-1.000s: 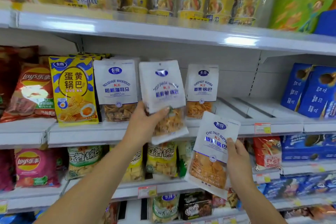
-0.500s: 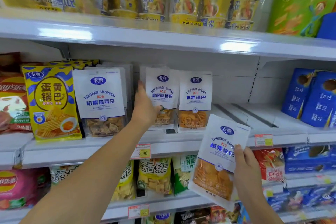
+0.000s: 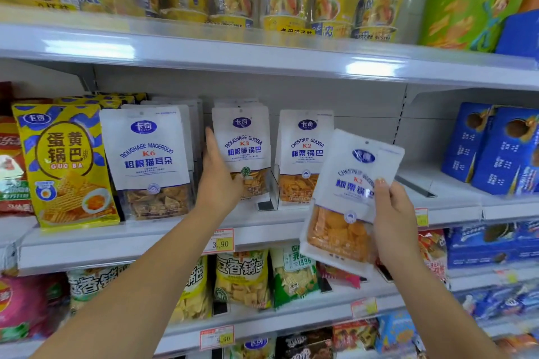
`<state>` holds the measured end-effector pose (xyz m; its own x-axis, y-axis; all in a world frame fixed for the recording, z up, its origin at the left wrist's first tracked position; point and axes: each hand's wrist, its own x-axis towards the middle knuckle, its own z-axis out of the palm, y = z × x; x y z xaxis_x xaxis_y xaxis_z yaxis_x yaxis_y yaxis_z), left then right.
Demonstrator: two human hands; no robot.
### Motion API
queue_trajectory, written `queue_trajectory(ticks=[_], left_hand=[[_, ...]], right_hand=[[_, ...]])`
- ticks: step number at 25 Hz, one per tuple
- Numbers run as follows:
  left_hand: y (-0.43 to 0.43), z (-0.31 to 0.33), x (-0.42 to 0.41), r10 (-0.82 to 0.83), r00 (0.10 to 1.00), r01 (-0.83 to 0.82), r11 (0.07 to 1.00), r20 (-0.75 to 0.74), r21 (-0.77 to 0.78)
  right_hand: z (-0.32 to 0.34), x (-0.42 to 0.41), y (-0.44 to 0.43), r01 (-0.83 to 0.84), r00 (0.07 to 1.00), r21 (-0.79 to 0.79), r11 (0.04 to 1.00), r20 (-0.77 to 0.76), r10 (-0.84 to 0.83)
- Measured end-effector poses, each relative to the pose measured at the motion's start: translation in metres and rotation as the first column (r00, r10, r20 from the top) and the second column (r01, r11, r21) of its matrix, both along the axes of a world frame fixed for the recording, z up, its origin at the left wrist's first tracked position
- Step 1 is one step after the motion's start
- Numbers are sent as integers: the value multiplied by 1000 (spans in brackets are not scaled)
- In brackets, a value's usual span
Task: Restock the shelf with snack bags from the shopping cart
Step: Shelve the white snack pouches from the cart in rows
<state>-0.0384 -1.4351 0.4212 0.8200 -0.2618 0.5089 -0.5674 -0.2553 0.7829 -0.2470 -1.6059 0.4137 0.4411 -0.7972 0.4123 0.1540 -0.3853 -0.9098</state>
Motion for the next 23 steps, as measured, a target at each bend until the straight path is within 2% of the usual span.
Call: queue_trajectory(ticks=[2,4,9,13,17,20,23], left_hand=[[3,-1,-3,-10,1000,9,999,-21,-51],[3,-1,-5,15,1000,-13,998,21,-69],[11,-11,1,12,999,-13,1000,41,24],[13,-16,-1,43,998,-47,995,48,86],[9,-13,3,165,986,-163,984,-20,71],[8,-15,2,197,980,-198,978,29,70],[8,-14,-1,232,972,-233,971,29,48]], right_hand=[[20,16,-5,-28,1000,-65,998,8,28],[34,37,-9,-72,997,-101,992,19,74],[47,85,-15,-95,995,-249,964,-46,86],[38,113,-27,-57,988,-397,916,-154,-5],[24,129,-31,71,958,-582,810,-186,-217],[15,133,-36,111,941,-564,818,-205,-269],[10,130,-38,62,957,-473,879,-221,-186]])
